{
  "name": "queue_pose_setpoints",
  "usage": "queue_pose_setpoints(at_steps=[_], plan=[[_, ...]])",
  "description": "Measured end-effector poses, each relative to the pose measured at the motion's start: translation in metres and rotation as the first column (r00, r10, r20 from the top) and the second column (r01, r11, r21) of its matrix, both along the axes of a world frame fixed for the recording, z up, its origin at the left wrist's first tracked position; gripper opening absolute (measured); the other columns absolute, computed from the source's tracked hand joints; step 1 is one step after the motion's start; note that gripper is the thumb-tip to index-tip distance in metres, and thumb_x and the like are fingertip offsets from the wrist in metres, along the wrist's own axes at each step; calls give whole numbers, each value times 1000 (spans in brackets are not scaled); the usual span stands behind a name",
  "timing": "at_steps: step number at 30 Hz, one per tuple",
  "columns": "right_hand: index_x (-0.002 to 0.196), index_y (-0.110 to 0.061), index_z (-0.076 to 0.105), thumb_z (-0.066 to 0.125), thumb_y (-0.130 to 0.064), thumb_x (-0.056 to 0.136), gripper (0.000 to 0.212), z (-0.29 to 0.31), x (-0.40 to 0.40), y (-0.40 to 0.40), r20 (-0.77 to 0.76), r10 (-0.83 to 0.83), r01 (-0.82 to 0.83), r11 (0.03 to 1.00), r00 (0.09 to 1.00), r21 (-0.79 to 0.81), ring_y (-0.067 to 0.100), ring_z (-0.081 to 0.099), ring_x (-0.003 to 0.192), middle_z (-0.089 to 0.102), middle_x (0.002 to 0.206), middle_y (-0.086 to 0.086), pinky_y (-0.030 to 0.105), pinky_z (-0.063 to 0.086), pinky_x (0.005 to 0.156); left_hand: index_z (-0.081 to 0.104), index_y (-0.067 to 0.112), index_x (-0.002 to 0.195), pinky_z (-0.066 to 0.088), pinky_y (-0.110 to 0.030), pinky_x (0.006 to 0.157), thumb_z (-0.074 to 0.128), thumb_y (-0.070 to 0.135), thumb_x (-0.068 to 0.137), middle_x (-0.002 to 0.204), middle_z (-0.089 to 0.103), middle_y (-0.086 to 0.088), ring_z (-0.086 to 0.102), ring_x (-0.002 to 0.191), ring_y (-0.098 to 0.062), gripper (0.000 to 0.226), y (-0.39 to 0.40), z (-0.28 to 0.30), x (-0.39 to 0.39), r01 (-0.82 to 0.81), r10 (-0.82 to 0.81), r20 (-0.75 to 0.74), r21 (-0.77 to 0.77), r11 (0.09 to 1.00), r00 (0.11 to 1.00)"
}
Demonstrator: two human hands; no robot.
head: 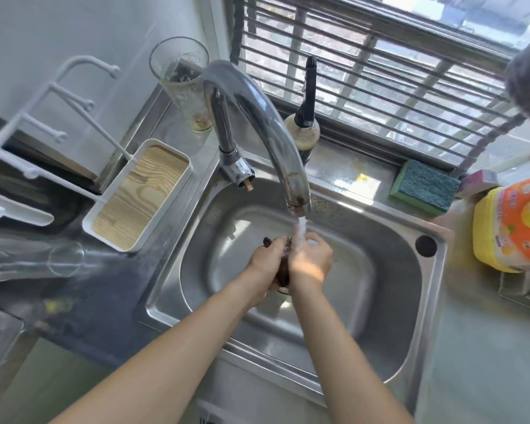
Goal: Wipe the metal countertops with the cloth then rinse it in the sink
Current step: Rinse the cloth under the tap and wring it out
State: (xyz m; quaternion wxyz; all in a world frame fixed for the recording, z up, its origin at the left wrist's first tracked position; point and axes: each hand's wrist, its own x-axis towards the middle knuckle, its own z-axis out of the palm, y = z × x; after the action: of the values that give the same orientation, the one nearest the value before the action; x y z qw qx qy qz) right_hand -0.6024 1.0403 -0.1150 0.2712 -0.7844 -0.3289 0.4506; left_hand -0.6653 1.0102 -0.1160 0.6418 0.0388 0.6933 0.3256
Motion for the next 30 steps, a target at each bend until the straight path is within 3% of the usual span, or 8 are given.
queue_pose_setpoints(at_steps=[3,7,13,16,20,25,28,30], plan=[[54,-12,51,65,-36,89,45,0,8,19,40,-2,5,998,999,-66,30,49,61,53,54,3,34,35,59,58,17,74,44,-19,46,52,43,99,58,61,2,58,52,-13,36,-2,-4,0,99,-99,-32,18,995,995],[63,-11,57,60,-36,87,34,19,-16,-38,44,101,-103,994,994,45,28,55,66,58,56,0,35,41,62,69,10,84,59,-36,83,58,55,86,86,74,-6,70,79,-23,47,11,-8,-20,-13,14,-31,19,1000,999],[61,-7,52,59,-33,90,40,-7,9,17,134,118,-111,992,984,-61,36,52,73,57,63,11,34,37,66,62,17,76,47,-25,59,54,42,99,71,64,3,62,71,-15,35,-3,4,-3,183,-182,-96,8,983,979],[62,-16,50,65,-46,85,41,-22,20,27,-75,94,-105,984,993,-145,30,57,74,59,65,5,34,43,72,65,17,80,56,-31,69,63,40,86,78,69,-4,66,75,-21,24,1,6,-7,80,-80,-16,-5,997,997],[107,-8,68,72,-49,85,47,-22,23,13,-482,150,-315,907,863,-281,30,77,89,78,98,15,49,61,89,65,16,118,64,-46,70,71,65,70,111,76,-13,76,94,-30,69,4,1,-21,9,-2,135,-54,999,991],[107,-11,73,74,-69,65,72,-43,49,9,-63,27,-37,987,998,-155,27,72,100,77,103,6,49,56,99,61,1,112,65,-45,68,63,27,101,100,74,-19,76,73,-30,28,0,-6,-43,134,-134,-6,-12,991,991],[96,-16,71,58,-71,75,60,-31,41,-3,15,-88,89,983,996,-161,30,69,93,74,94,4,46,56,93,59,5,110,51,-24,39,50,43,104,86,66,-13,59,46,-17,40,7,-4,-42,20,-24,-113,-31,999,993],[85,-16,61,57,-59,88,44,-12,14,-27,1,45,-45,992,999,-114,31,64,83,67,80,4,40,54,81,61,6,110,49,-24,46,45,62,99,86,65,-9,57,54,-18,59,10,-3,-34,-17,1,-184,-82,996,983]])
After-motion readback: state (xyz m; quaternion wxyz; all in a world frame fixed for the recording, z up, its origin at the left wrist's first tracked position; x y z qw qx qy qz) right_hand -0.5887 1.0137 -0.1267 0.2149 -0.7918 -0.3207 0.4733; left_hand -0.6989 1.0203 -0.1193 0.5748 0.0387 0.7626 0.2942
